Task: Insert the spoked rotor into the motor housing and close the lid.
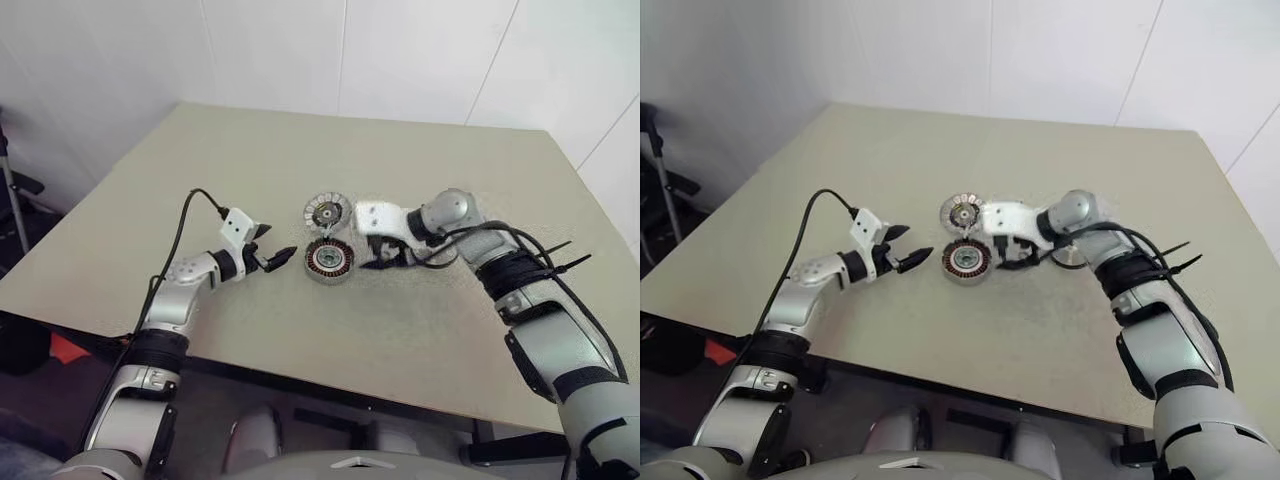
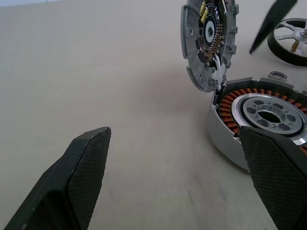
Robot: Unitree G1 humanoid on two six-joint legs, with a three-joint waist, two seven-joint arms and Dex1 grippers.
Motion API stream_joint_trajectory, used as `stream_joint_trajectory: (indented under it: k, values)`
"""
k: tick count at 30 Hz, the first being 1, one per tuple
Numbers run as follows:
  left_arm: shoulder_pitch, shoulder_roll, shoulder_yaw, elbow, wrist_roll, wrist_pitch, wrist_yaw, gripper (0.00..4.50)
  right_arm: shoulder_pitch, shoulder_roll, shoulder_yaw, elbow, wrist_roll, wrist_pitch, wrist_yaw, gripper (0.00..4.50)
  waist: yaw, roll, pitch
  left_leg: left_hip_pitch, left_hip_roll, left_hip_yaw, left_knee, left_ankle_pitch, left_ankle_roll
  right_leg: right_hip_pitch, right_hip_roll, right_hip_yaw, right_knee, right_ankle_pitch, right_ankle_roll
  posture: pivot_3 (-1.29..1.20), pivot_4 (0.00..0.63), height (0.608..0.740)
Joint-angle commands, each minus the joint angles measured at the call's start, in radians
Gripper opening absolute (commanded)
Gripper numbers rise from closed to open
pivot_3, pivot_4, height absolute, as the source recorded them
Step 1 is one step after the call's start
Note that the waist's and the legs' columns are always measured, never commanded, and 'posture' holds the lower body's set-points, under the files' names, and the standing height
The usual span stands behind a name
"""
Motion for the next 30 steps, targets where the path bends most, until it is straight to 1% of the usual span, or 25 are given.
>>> stream_joint_trajectory:
  k: [1,4,7,10,13,18,25,30]
  values:
    - [-0.005,0.003,0.010,-0.041,-0.011,-0.004,0.002,4.50,0.012,-0.075,-0.115,0.078,0.048,0.070,-0.065,4.49,0.006,0.000,0.000,0.000,0.000,0.000,0.000,0.000,0.000,0.001,0.000,0.000,0.000,0.000,0.000,0.00,0.000,0.740]
    - [-0.009,0.003,0.005,-0.035,-0.010,-0.004,-0.003,4.50,0.099,-0.138,-0.149,0.076,0.049,0.103,-0.077,4.49,0.010,0.000,0.000,0.000,0.000,0.000,0.001,-0.001,0.001,0.002,0.000,0.000,-0.001,0.000,0.000,0.00,0.000,0.740]
    - [-0.027,0.002,-0.001,-0.015,-0.006,-0.008,-0.013,4.50,0.202,-0.181,-0.183,0.004,0.072,0.149,-0.067,4.49,0.008,0.001,-0.001,0.000,0.000,0.000,0.000,-0.001,0.001,0.001,0.000,0.000,-0.001,0.000,-0.001,0.00,0.000,0.740]
    - [-0.044,-0.001,-0.008,0.004,-0.003,-0.012,-0.024,4.50,0.291,-0.181,-0.221,-0.150,0.136,0.232,-0.046,4.49,0.006,0.001,-0.001,0.003,0.000,0.000,0.000,-0.001,0.001,0.003,0.000,-0.001,-0.001,0.000,-0.001,0.00,0.000,0.740]
    - [-0.061,-0.008,-0.015,0.026,0.001,-0.016,-0.033,4.50,0.339,-0.166,-0.245,-0.264,0.167,0.298,-0.068,4.49,0.000,0.001,-0.001,0.006,0.001,0.000,0.000,-0.001,0.001,0.006,0.000,0.000,-0.001,-0.001,0.000,0.00,0.000,0.740]
    - [-0.072,-0.014,-0.020,0.038,0.005,-0.020,-0.043,4.50,0.339,-0.156,-0.261,-0.380,0.174,0.357,-0.108,4.49,-0.001,0.001,-0.001,0.006,0.001,0.000,0.000,0.000,0.000,0.005,0.000,0.000,0.000,-0.001,0.000,0.00,0.000,0.740]
    - [-0.051,-0.011,-0.017,0.020,0.003,-0.019,-0.036,4.50,0.252,-0.160,-0.252,-0.348,0.141,0.314,-0.173,4.49,0.002,0.001,-0.001,0.003,0.000,0.000,0.000,0.000,0.000,0.003,0.000,0.000,-0.001,-0.001,0.000,0.00,0.000,0.740]
    - [-0.041,-0.010,-0.013,0.011,0.001,-0.016,-0.028,4.50,0.262,-0.139,-0.246,-0.456,0.209,0.356,-0.107,4.49,0.003,0.001,-0.001,0.002,0.000,0.000,-0.001,0.000,0.000,0.002,0.000,0.000,-0.001,-0.001,0.000,0.00,0.000,0.740]
